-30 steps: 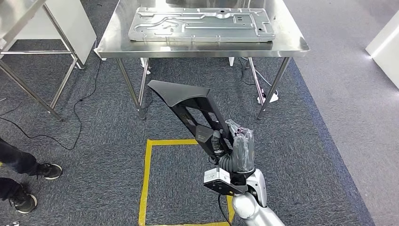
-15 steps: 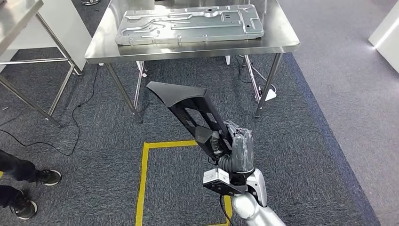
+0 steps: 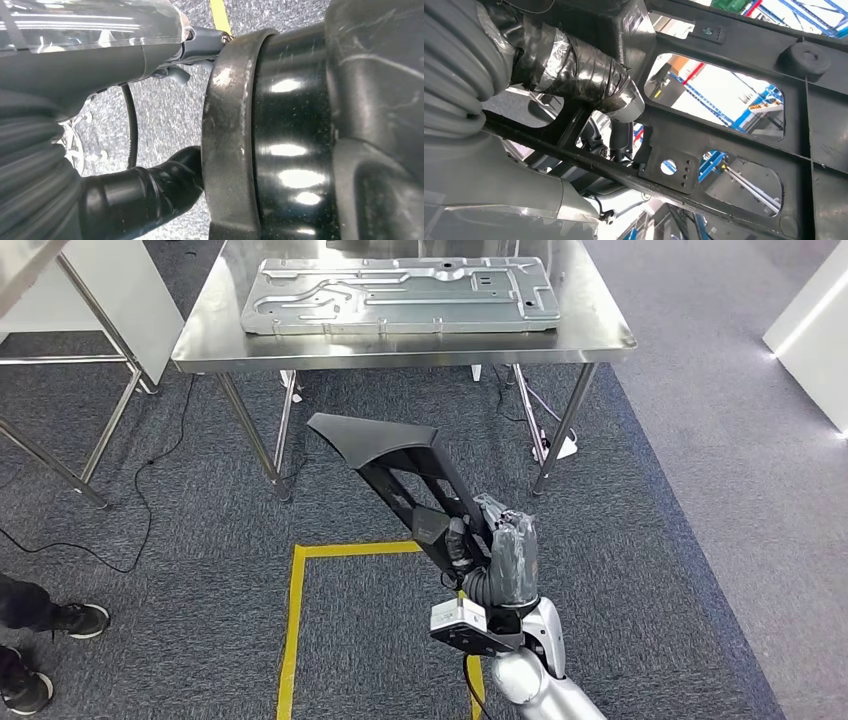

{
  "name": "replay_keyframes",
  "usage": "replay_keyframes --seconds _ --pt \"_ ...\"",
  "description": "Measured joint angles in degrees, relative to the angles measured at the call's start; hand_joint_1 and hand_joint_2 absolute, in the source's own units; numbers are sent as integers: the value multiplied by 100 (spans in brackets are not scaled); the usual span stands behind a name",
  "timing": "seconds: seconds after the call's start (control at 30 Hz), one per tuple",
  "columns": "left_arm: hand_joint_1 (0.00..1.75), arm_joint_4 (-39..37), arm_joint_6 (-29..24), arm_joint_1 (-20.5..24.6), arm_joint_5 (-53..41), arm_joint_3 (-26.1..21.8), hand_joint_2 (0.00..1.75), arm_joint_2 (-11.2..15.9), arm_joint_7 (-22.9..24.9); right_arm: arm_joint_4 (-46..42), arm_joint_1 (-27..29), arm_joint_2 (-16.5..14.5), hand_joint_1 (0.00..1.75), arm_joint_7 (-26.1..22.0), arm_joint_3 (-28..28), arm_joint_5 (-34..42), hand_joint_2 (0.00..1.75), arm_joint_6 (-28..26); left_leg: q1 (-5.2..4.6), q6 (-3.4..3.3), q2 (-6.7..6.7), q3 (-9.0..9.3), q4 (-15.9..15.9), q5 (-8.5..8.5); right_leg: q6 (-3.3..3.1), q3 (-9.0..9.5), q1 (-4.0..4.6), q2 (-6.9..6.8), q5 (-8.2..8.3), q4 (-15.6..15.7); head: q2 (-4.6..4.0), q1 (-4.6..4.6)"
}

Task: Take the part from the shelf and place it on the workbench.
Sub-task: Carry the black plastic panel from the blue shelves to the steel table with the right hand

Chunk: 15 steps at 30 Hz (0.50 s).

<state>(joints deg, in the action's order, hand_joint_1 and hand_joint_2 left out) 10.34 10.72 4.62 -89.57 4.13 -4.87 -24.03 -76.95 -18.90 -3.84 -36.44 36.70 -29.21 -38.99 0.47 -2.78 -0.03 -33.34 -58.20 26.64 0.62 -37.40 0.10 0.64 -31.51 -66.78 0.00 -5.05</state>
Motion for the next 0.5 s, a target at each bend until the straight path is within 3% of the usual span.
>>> replay_keyframes --seconds 0.07,0.1,0.13,0.2,0.27,0.3,0.43,0.5 --pt "0 0 -1 1 0 11 175 -1 1 4 10 8 175 0 0 5 175 0 1 -19 11 21 -5 26 36 -432 -24 -5 -253 -753 0 -1" --pt "0 0 -1 1 0 13 175 -1 1 8 18 14 175 1 0 9 175 0 1 -20 11 36 -8 42 48 -568 -37 -9 -252 -941 0 -1" --pt "0 0 -1 2 1 15 175 -1 2 11 23 19 175 1 0 13 175 0 1 -13 7 60 -12 64 55 -589 -51 -15 -124 -891 0 -1" --pt "0 0 0 3 2 17 175 -2 3 15 20 22 175 1 0 16 175 0 3 17 0 136 -23 128 54 -327 -72 -41 349 -219 0 -1" --pt "0 0 1 3 1 23 175 -3 1 15 5 22 175 -1 4 22 175 0 -18 79 -3 184 -46 201 24 2 -63 -63 613 456 0 2" --pt "0 0 1 3 1 26 175 -2 -1 14 -3 22 175 -1 10 27 175 1 -24 113 -2 192 -51 224 -1 81 -52 -65 626 614 0 3" --pt "0 0 2 16 0 40 175 -1 -4 14 -14 24 175 -2 39 34 175 3 -18 231 4 186 -127 324 -129 153 -55 -40 568 708 0 10" --pt "0 0 3 16 -1 55 175 0 -4 13 -26 23 175 -3 66 34 175 6 -10 275 2 -41 -595 548 -187 209 -66 -50 548 738 0 13"
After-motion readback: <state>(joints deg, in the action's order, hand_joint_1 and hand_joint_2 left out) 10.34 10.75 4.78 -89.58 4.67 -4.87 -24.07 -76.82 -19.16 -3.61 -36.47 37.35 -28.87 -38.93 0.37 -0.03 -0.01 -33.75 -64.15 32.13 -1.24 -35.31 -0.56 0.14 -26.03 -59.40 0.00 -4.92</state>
